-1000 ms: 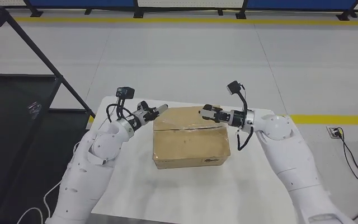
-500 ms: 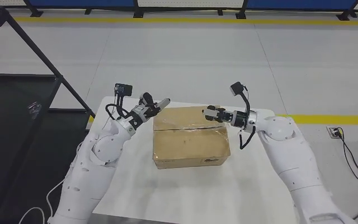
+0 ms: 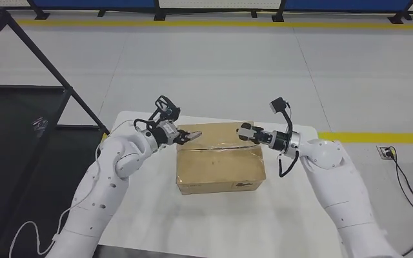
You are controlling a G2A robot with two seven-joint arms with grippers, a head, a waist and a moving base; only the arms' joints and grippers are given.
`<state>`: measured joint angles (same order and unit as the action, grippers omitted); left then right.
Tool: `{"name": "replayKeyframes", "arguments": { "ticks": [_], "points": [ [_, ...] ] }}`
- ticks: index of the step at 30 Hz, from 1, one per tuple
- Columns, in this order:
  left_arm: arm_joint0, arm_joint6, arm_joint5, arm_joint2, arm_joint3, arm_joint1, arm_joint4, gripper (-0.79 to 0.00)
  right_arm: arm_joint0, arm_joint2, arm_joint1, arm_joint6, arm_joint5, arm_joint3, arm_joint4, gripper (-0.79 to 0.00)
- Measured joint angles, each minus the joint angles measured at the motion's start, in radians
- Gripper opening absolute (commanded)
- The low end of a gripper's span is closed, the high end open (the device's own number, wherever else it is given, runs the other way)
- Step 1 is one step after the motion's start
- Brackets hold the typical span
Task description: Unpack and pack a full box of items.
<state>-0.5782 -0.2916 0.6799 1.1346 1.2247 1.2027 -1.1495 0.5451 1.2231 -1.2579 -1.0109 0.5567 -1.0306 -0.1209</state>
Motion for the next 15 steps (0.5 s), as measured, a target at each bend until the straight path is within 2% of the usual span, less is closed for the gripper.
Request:
{"name": "replayKeyframes", "arguments": {
  "ticks": [4,8,15],
  "points": [
    [0.024,0.121,0.172,0.022,-0.029,-0.019,-0.103,0.000,0.013,0.009,0.006,-0.004,0.001,0.001,-0.013,0.000],
    [0.044,0.188,0.178,0.035,-0.033,-0.031,-0.245,0.000,0.018,0.011,0.011,-0.006,0.001,0.002,-0.022,0.000],
    [0.041,0.187,0.174,0.033,-0.032,-0.031,-0.233,0.000,0.027,0.008,0.016,0.007,0.000,0.008,-0.029,0.000]
  ]
}}
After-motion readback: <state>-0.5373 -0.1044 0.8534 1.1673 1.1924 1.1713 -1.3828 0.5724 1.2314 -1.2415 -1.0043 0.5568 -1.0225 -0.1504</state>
